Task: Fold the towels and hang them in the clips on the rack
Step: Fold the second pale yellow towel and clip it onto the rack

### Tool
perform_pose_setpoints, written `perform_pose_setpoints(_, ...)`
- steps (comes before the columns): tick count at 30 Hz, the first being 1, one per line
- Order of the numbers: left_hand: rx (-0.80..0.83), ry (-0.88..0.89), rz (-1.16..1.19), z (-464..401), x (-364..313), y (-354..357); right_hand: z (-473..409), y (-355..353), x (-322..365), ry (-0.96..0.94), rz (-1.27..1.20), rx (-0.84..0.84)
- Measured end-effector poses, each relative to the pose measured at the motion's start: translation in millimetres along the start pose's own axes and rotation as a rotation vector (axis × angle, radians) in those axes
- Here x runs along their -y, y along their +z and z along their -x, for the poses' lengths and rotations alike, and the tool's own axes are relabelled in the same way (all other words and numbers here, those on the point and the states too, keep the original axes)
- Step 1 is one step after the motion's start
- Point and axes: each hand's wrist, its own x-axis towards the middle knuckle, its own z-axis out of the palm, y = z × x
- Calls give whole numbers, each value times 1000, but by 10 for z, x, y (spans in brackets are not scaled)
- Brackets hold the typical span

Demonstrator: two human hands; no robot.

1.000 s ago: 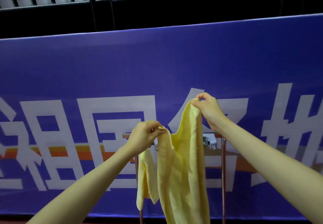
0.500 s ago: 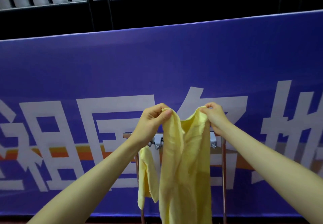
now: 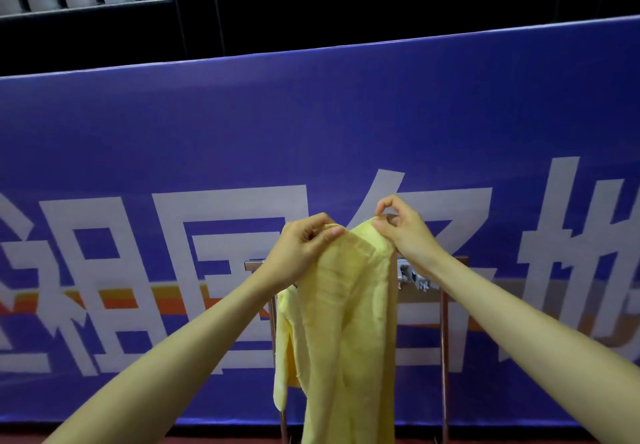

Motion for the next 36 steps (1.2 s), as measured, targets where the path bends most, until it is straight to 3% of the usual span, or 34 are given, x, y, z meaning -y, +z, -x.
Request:
perform_pose_setpoints(4,-53,-22,-50,-39,61,-69,71,38,35,6,116,114)
perform_pose_setpoints(12,-58,-62,-47,-53,110,-86,93,192,42,50,115,293)
perform_pose_setpoints(19,-30,-79,-130,-47,168,-142,64,226,-30,-69,309,196)
perform_pose_setpoints(24,233,-79,-379,38,299,-344,28,72,-19,-29,405,205)
perform_pose_setpoints(29,539,55,-830,154,386,-430,52,19,-49,-44,566,263)
perform_pose_setpoints(33,456,273,-1064,215,442,-507,92,-31,-40,-30,541,317)
perform_pose_setpoints(36,392,247,-1027,205,439,-483,99,-21,-71,-24,527,347)
